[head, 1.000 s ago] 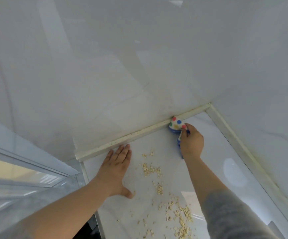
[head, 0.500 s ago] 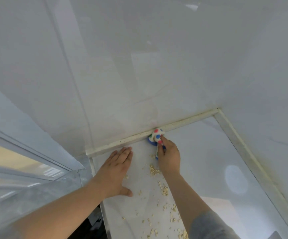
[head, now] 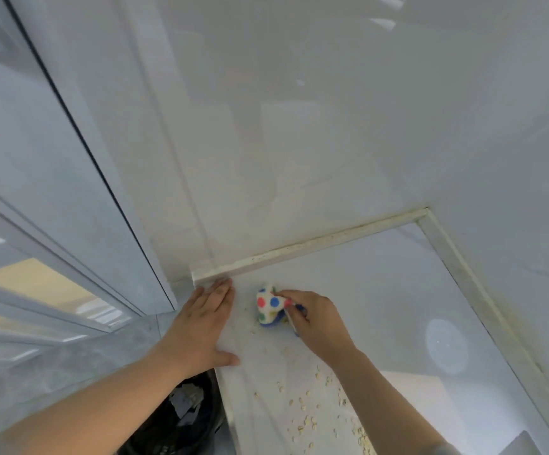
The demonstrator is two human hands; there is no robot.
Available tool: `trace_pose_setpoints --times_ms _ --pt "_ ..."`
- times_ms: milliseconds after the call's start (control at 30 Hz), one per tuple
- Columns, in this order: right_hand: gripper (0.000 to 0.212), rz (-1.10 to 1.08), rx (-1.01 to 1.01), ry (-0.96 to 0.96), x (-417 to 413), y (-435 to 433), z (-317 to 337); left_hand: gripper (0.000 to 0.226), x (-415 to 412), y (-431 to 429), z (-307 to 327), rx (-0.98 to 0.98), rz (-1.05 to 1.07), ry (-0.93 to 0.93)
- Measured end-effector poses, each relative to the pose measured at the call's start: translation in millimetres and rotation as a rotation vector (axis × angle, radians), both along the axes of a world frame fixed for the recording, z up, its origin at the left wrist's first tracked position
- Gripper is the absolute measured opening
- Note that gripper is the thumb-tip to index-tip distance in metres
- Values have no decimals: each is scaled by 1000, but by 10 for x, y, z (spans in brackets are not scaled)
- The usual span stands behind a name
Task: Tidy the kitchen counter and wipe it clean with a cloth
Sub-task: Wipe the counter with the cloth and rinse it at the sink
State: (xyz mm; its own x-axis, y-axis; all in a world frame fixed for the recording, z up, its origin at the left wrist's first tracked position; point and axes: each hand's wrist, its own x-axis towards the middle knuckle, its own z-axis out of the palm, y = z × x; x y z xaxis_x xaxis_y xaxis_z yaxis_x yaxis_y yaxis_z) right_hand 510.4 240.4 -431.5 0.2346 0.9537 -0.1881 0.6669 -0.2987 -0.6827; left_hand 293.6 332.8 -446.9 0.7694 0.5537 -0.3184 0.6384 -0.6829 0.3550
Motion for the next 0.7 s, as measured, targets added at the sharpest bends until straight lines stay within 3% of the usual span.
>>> trace_pose_setpoints --times_ms 133,333,500,700 --pt "28 -127 68 -26 -9 133 176 118 -65 -37 -27 -13 31 -22" --pt "30 4 48 -99 -314 477 -19 116 -221 -79 -57 -8 54 -38" --pt "32 52 105 -88 -425 262 -147 115 -273 -83 -49 -23 54 -61" --pt "39 98 27 -78 -496 -265 -26 114 -289 -79 -18 -14 24 13"
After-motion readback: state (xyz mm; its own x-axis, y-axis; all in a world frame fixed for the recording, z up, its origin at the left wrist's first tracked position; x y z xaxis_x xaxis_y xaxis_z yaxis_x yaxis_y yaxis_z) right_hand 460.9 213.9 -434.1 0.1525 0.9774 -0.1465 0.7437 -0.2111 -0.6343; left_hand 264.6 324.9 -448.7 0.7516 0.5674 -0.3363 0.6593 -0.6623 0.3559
